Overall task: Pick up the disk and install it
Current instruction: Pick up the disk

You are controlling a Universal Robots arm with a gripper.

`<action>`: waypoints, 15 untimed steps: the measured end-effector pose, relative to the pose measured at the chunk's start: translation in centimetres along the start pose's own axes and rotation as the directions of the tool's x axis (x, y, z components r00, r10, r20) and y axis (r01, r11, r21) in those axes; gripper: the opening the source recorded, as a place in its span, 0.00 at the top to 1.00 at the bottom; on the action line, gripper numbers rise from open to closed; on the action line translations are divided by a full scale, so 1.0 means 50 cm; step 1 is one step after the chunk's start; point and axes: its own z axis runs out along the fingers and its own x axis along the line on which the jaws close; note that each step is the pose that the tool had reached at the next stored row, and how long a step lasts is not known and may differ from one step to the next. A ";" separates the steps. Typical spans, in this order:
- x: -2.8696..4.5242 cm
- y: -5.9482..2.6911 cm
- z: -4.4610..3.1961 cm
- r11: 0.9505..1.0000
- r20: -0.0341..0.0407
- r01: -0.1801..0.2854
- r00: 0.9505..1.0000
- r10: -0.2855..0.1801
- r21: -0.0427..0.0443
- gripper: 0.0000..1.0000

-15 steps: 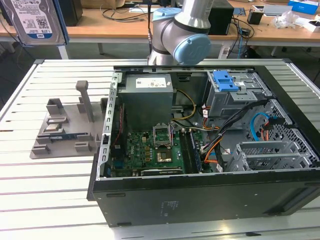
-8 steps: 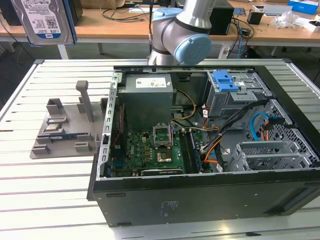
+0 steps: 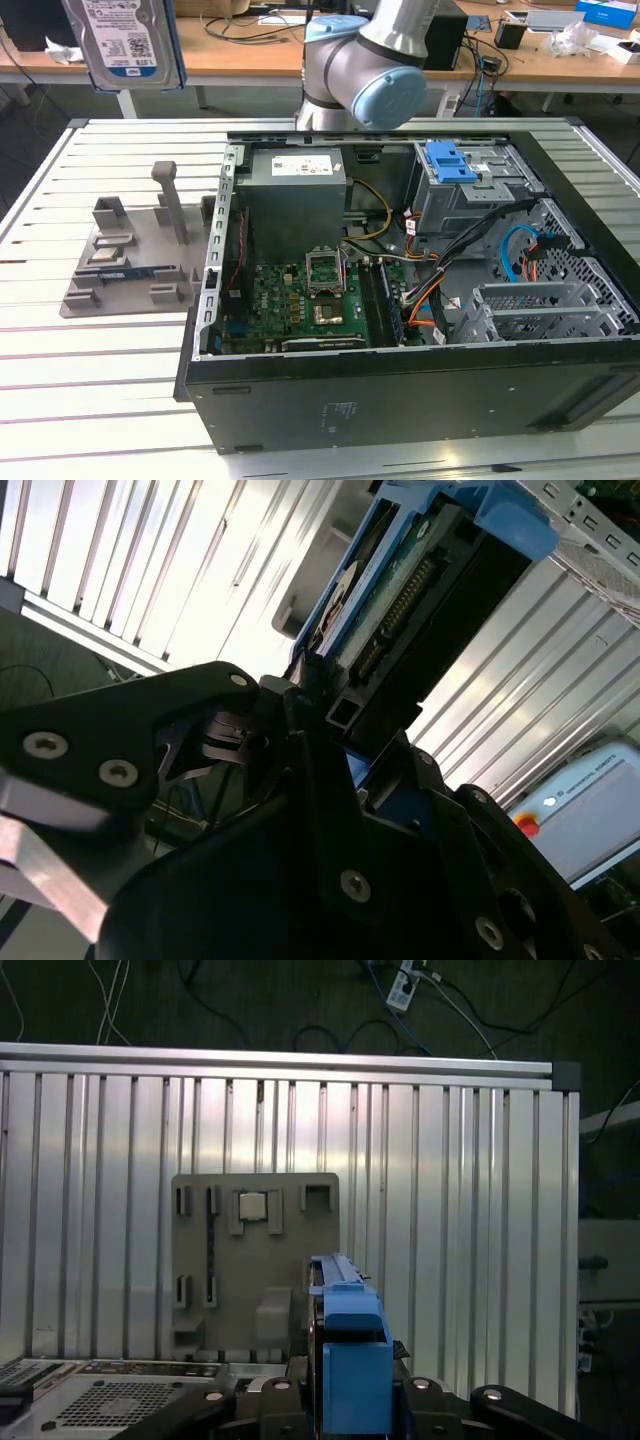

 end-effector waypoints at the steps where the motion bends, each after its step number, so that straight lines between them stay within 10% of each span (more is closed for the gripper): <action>1: 0.000 -0.013 -0.001 1.000 0.000 0.000 1.000 0.000 0.000 0.64; 15: 0.004 -0.168 -0.006 1.000 0.000 0.000 1.000 0.000 -0.002 0.64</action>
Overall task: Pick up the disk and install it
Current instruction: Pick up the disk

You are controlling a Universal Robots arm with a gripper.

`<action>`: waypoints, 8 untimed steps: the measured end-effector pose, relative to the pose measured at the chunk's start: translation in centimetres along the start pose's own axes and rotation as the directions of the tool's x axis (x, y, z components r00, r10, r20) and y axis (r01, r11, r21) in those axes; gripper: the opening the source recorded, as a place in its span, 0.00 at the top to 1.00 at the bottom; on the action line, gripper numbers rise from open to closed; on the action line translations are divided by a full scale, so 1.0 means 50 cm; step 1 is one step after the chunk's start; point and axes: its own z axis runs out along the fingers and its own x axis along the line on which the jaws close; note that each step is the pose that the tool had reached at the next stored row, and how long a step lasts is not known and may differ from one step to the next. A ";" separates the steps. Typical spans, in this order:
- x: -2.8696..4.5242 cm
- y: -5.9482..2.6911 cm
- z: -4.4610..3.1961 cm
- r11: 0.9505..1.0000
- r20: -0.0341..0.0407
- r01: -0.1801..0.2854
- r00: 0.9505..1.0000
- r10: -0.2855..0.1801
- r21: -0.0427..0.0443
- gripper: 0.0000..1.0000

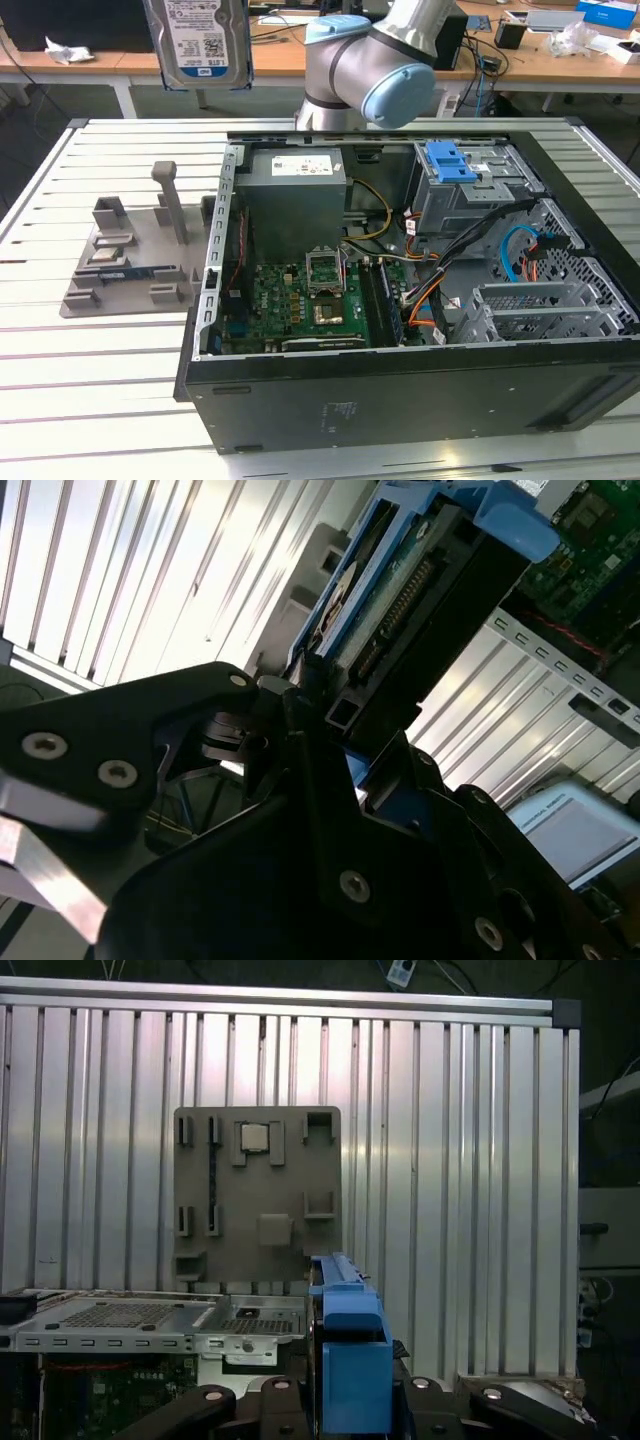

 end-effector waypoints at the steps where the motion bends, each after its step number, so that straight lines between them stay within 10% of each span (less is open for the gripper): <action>1: 0.000 -0.011 0.000 1.000 0.000 0.000 1.000 0.000 0.000 0.64; 8: 0.002 -0.085 -0.003 1.000 0.000 0.000 1.000 0.000 -0.002 0.64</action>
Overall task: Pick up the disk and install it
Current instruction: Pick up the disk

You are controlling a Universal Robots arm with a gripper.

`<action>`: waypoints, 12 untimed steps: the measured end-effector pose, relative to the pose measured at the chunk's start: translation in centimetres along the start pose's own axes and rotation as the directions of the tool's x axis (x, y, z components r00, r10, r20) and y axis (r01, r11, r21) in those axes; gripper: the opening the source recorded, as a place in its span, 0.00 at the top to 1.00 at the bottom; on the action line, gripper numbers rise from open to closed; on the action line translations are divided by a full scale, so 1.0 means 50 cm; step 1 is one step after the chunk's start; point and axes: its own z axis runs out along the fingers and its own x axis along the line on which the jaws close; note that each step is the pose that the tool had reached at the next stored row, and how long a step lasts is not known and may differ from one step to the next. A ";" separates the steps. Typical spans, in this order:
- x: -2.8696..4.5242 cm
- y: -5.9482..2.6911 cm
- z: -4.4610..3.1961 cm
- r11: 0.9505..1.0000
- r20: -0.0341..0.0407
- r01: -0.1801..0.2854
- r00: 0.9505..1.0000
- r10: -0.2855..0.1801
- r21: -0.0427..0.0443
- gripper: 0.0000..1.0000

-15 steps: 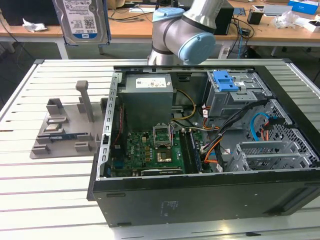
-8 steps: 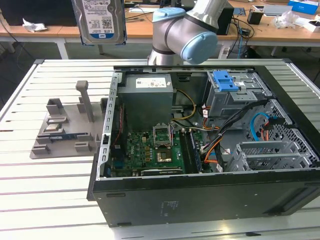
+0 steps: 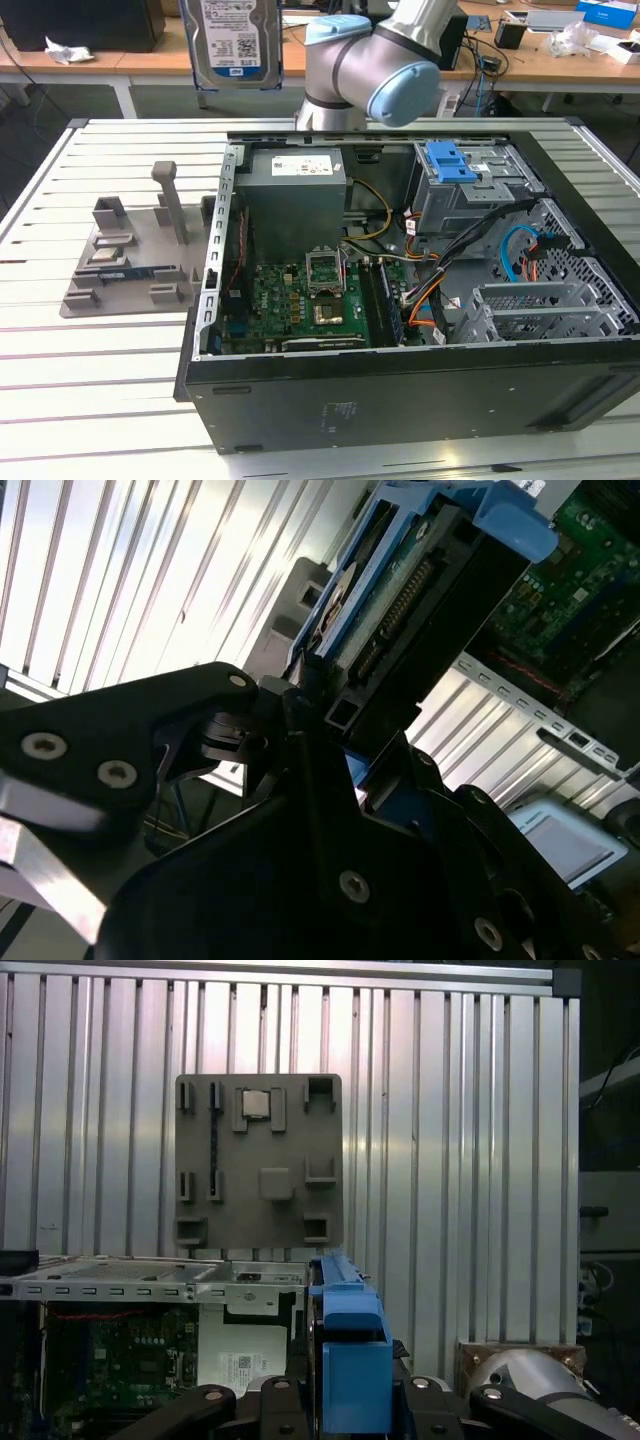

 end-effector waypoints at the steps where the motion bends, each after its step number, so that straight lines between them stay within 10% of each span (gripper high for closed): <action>1: 0.000 -0.008 0.000 1.000 0.000 0.000 1.000 0.000 0.000 0.64; 12: 0.005 -0.129 -0.005 1.000 0.000 0.000 1.000 0.000 -0.005 0.64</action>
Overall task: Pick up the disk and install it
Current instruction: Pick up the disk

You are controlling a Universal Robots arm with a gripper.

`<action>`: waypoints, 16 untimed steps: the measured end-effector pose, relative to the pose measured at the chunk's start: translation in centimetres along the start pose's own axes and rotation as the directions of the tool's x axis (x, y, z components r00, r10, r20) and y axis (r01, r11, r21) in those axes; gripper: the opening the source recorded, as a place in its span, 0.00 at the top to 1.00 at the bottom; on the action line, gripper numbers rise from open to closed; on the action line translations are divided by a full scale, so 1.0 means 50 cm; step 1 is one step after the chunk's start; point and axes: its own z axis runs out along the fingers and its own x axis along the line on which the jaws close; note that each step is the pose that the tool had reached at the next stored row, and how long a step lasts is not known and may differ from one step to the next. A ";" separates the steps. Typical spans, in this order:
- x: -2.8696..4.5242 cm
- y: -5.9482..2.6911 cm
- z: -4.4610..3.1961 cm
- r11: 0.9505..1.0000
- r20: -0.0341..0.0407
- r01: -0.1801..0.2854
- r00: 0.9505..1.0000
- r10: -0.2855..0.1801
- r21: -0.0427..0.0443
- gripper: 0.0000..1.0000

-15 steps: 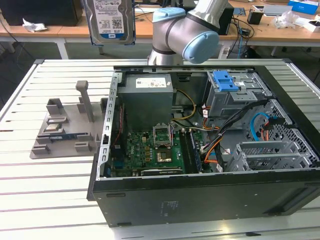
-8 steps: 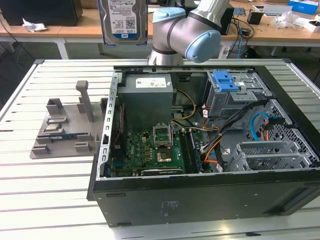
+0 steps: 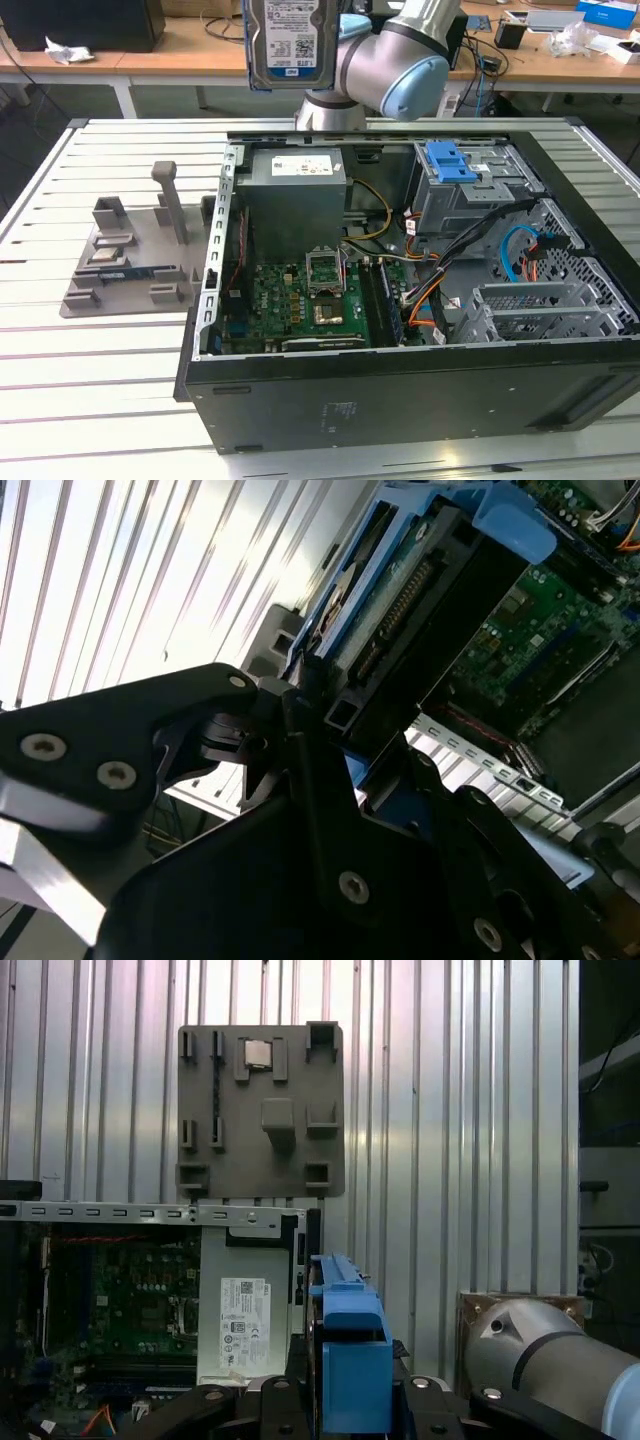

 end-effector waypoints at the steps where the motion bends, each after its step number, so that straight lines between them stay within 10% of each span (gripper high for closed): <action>1: 0.001 -0.005 0.000 1.000 0.000 0.000 1.000 0.000 0.000 0.64; 16: 0.054 -0.066 -0.003 1.000 0.000 0.000 1.000 0.000 -0.004 0.64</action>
